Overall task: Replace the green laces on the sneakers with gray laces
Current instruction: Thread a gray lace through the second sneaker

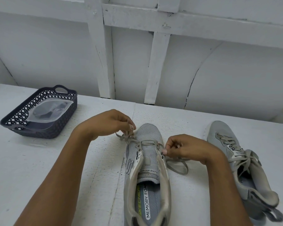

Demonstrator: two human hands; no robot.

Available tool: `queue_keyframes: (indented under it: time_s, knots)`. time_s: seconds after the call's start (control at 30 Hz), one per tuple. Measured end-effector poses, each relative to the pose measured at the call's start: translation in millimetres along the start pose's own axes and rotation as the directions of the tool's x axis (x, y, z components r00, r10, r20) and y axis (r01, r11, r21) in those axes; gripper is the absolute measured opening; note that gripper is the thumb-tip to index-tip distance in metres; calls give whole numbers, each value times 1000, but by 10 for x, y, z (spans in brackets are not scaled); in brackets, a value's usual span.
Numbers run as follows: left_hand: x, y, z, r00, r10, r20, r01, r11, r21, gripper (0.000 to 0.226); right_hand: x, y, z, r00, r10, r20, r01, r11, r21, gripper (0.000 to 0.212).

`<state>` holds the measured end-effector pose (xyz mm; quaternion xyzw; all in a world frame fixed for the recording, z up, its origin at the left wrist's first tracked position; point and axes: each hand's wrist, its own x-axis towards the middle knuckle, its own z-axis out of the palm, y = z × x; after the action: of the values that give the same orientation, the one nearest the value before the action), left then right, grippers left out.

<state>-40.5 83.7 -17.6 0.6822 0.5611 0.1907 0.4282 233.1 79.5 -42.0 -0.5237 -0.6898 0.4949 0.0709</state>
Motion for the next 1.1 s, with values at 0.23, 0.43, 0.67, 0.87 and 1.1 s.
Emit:
queue_keyframes:
  time_s: [0.23, 0.43, 0.67, 0.87, 1.1]
  knots:
    - [-19, -44, -30, 996, 55, -71, -58, 997, -40, 18, -13, 43, -50, 996, -35, -88, 35, 999, -6, 14]
    - [31, 38, 31, 938, 138, -319, -217, 949, -230, 18, -102, 67, -77, 990, 130, 56, -111, 960, -258, 8]
    - [66, 245, 293, 927, 310, -212, -330, 941, -68, 19, -140, -211, -35, 914, -258, -314, 312, 940, 135, 16]
    - [60, 296, 439, 916, 381, -125, -400, 890, -218, 25, -127, -369, 76, 859, -339, -384, 411, 904, 122, 23]
    - [82, 290, 515, 940, 340, -25, -317, 844, -432, 25, -100, -398, 61, 812, -326, -484, 486, 837, 252, 27]
